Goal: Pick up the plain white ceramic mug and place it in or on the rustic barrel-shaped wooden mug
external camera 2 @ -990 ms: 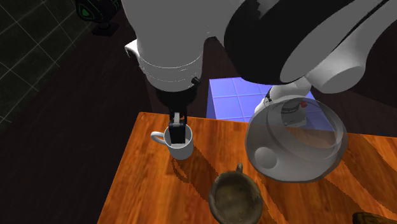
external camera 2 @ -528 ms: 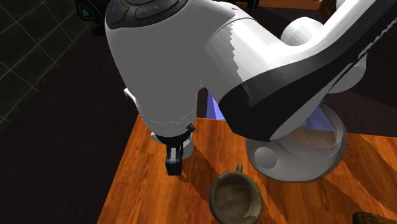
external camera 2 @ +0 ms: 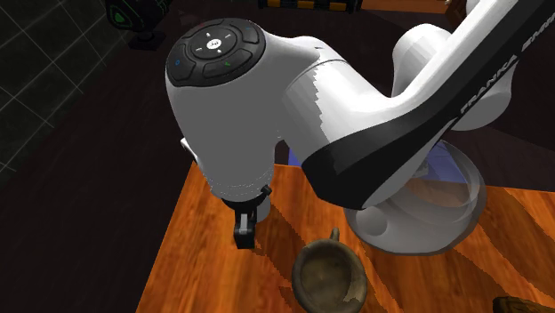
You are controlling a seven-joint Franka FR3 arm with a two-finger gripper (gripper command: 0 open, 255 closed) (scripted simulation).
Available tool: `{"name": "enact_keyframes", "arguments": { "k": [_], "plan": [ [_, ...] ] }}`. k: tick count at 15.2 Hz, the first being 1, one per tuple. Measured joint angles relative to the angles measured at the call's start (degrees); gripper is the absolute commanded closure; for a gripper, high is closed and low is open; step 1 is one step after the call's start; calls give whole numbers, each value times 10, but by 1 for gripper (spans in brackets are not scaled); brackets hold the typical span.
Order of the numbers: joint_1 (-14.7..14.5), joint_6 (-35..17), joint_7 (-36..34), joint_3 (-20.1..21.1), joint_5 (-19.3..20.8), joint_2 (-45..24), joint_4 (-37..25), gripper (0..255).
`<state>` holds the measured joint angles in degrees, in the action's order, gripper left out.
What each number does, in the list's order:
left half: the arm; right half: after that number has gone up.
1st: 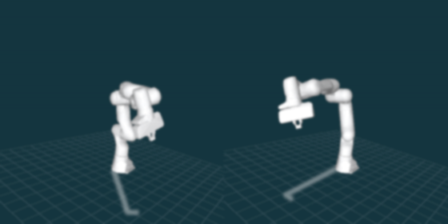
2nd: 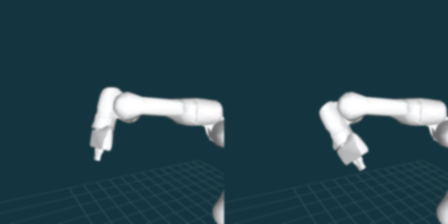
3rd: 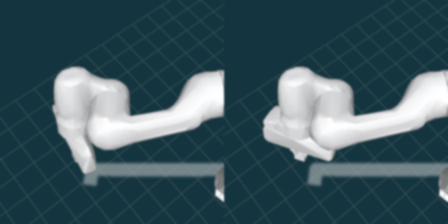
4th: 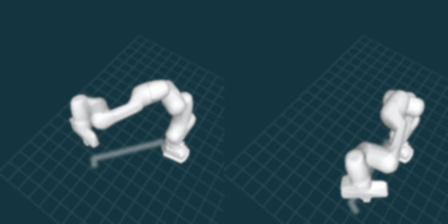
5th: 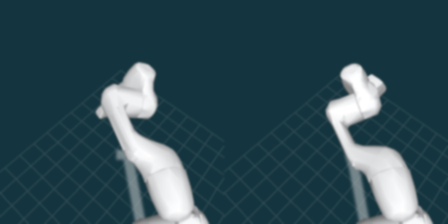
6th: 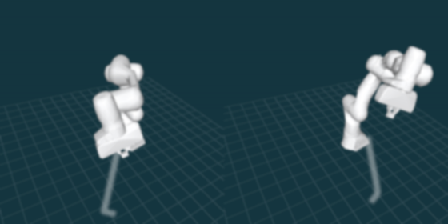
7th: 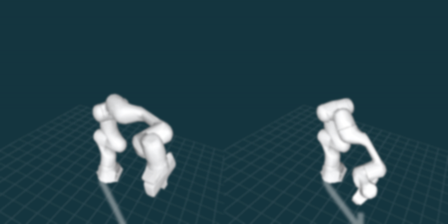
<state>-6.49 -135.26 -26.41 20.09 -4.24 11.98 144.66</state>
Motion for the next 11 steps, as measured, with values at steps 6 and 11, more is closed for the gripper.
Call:
{"name": "enact_keyframes", "arguments": {
  "k": [6, 11],
  "plan": [
    [0, -1, 0, 0, 0, -1, 0, 255],
    [0, -1, 0, 0, 0, -1, 0, 255]
  ]
}}
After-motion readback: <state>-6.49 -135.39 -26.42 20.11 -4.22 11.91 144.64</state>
